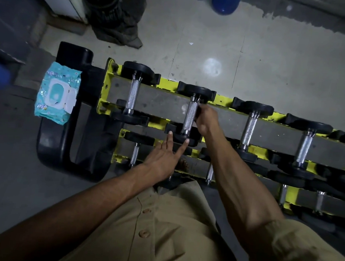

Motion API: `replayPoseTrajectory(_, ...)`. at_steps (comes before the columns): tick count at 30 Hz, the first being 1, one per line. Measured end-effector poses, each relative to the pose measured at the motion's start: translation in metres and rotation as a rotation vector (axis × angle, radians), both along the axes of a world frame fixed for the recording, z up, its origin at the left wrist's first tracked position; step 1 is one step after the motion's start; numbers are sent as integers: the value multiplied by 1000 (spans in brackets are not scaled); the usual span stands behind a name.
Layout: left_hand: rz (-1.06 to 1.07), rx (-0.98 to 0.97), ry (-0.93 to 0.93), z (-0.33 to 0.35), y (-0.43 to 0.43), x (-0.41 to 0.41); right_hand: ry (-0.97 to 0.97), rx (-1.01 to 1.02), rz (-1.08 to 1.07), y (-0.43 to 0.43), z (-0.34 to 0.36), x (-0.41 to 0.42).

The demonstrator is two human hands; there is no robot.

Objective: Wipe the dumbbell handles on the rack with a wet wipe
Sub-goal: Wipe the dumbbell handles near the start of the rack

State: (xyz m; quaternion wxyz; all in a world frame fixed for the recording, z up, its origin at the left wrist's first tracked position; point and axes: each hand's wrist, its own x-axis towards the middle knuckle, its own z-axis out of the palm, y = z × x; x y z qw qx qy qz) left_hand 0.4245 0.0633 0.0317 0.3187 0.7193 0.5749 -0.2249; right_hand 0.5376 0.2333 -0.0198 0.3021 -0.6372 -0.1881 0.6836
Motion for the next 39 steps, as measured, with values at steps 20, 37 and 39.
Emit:
replayPoseTrajectory(20, 0, 19, 17, 0, -4, 3, -958, 767, 505, -39, 16, 0)
replayPoseTrajectory(37, 21, 63, -18, -6, -6, 5, -1168, 796, 2175, -3, 65, -48)
replayPoseTrajectory(39, 41, 58, -33, -9, -7, 5, -1214, 908, 2018, -4, 63, -33)
